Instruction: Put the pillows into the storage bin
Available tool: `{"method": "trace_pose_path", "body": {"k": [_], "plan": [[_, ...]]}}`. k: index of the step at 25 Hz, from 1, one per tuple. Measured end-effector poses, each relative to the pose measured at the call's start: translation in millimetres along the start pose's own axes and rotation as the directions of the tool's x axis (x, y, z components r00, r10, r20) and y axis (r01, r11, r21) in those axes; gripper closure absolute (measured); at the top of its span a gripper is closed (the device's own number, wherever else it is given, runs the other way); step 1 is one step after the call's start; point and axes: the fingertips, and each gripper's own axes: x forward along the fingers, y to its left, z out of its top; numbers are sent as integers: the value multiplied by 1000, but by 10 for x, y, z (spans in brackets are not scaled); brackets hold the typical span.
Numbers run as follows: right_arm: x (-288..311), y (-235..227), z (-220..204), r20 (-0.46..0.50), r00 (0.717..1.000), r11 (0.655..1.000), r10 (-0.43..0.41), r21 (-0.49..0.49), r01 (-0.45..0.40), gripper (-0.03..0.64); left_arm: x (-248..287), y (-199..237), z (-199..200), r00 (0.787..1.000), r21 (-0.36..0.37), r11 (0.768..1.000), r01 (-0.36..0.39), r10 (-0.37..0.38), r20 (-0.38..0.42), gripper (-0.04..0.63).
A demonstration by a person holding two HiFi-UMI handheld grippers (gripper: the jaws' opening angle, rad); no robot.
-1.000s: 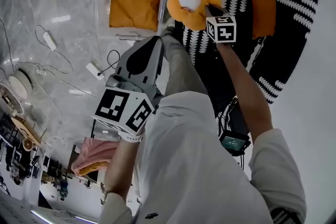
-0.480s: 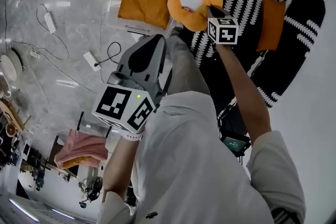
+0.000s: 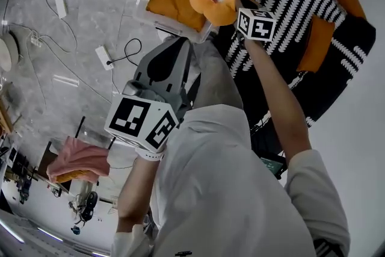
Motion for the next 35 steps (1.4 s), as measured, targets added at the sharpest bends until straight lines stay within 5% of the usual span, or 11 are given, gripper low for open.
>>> {"method": "trace_pose_path", "body": {"k": [4, 7, 9, 21, 35], "plan": [[182, 160, 270, 66, 997, 999, -38, 18, 37, 593, -132, 173, 51, 999, -27, 999, -28, 29, 24, 588], [329, 321, 405, 90, 994, 998, -55, -26, 58, 463, -211, 330, 78, 998, -53, 997, -48, 50, 36, 588], [399, 422, 385, 63, 997, 997, -37, -59, 41, 445, -224, 408, 72, 997, -67, 996, -57, 60, 39, 588], [175, 46, -191, -27, 998, 998, -61, -32, 60, 446, -13, 274, 57, 1000, -42, 999, -22, 22, -1, 588], [-372, -963, -552, 23, 991, 990, -128, 66, 127, 446, 707, -650, -250, 990, 73, 994, 82, -73, -117, 588]]}}
